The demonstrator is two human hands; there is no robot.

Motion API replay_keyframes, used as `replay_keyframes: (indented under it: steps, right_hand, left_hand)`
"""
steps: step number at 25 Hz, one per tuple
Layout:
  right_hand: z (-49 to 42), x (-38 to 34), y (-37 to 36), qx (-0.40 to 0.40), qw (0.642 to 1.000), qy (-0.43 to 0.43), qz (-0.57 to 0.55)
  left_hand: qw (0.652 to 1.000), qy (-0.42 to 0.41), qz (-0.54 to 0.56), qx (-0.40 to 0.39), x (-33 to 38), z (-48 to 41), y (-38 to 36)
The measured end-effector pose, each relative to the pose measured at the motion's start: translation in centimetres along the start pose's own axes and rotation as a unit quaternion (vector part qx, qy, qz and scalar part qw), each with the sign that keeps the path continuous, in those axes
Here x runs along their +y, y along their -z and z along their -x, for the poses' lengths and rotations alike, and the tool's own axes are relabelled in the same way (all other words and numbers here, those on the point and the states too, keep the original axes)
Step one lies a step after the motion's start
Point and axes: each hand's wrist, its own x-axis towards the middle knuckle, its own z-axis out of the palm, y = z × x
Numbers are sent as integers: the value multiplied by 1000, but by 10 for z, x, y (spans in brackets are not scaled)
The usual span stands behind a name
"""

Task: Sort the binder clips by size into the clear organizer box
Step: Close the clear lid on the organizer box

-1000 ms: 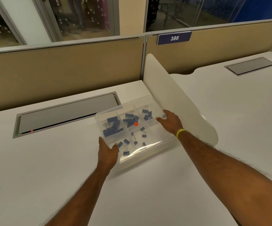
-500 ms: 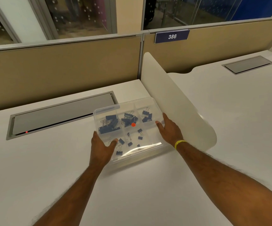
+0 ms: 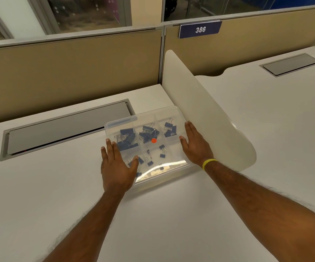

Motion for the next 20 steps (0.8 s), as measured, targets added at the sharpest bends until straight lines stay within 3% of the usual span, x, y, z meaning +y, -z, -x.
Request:
replay_keyframes:
  steps: [9,15,20]
  right_hand:
    - [-8,0,6,-7,1000,-9,21]
    - [-36,-28,21,-7,989,-10,151]
    - [-82,-65,26,-183,974,32,128]
  left_hand:
    - [997,-16,-75,-25,-3,-13,10]
    - [969,-47,-214,-112,14,-58,44]
    - [949,-89,-230,-196,29,-93,42]
